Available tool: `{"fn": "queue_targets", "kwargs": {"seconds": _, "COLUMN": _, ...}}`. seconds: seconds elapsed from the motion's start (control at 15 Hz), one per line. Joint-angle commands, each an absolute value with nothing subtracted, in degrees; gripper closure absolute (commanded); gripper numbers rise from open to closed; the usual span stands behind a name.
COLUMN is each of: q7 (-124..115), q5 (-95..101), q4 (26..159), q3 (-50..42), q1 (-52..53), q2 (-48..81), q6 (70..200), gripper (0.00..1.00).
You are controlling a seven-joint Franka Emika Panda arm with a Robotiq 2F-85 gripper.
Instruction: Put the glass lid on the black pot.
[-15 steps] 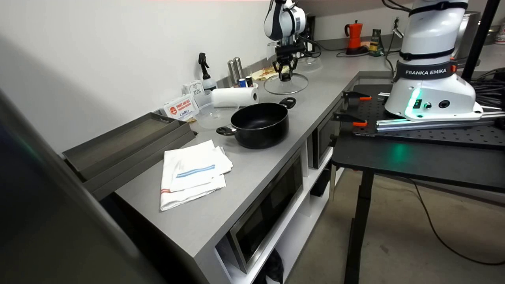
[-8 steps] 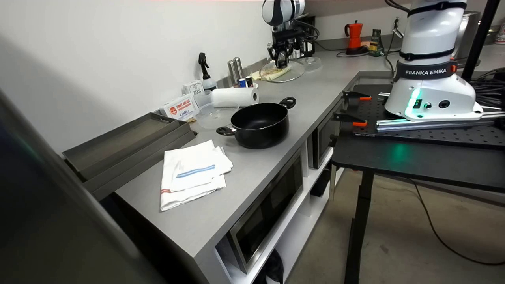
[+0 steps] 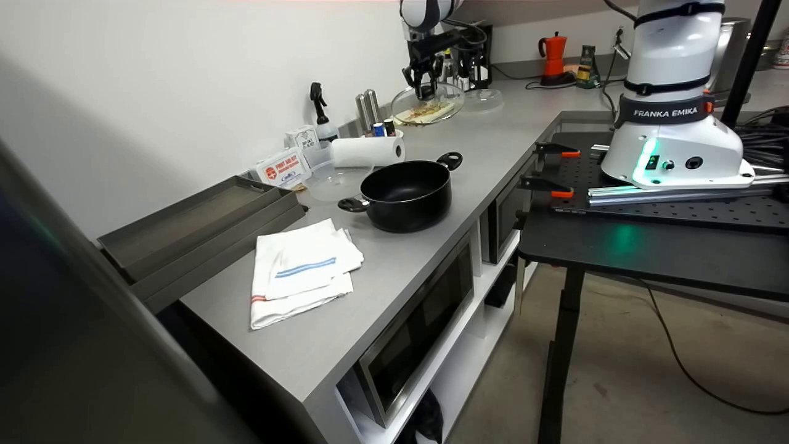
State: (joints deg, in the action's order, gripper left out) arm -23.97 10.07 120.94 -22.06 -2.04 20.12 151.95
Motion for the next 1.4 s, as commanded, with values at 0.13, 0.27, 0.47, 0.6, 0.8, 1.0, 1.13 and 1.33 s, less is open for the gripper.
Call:
{"fn": "queue_targets", "kwargs": {"seconds": 0.13, "q7": -29.3, "q5": 19.5, "q4": 124.2, "q3": -22.3, "q1": 2.2, "q2": 14.1, "q6": 149.3, "gripper": 0.74}}
{"fn": "queue_targets", "kwargs": {"seconds": 0.27, "q7": -30.9, "q5": 22.4, "q4": 124.8, "q3": -21.7, "q1": 3.2, "q2": 13.3, "q6": 148.6, "gripper": 0.74}}
{"fn": "queue_targets", "kwargs": {"seconds": 0.47, "q7": -32.7, "q5": 25.9, "q4": 125.9, "q3": -20.1, "q1": 4.3, "q2": 12.3, "q6": 147.7, "gripper": 0.74}}
{"fn": "queue_targets", "kwargs": {"seconds": 0.6, "q7": -33.5, "q5": 27.8, "q4": 126.5, "q3": -18.8, "q1": 4.9, "q2": 12.0, "q6": 147.5, "gripper": 0.74}}
{"fn": "queue_targets", "kwargs": {"seconds": 0.8, "q7": -33.9, "q5": 29.3, "q4": 127.4, "q3": -16.7, "q1": 5.3, "q2": 12.0, "q6": 147.4, "gripper": 0.74}}
{"fn": "queue_targets", "kwargs": {"seconds": 1.0, "q7": -33.9, "q5": 30.4, "q4": 128.6, "q3": -15.1, "q1": 5.8, "q2": 12.1, "q6": 147.7, "gripper": 0.74}}
{"fn": "queue_targets", "kwargs": {"seconds": 1.13, "q7": -33.8, "q5": 30.8, "q4": 129.3, "q3": -14.0, "q1": 6.2, "q2": 12.3, "q6": 147.8, "gripper": 0.74}}
{"fn": "queue_targets", "kwargs": {"seconds": 1.33, "q7": -33.4, "q5": 30.8, "q4": 130.0, "q3": -12.5, "q1": 6.6, "q2": 12.8, "q6": 148.2, "gripper": 0.74}}
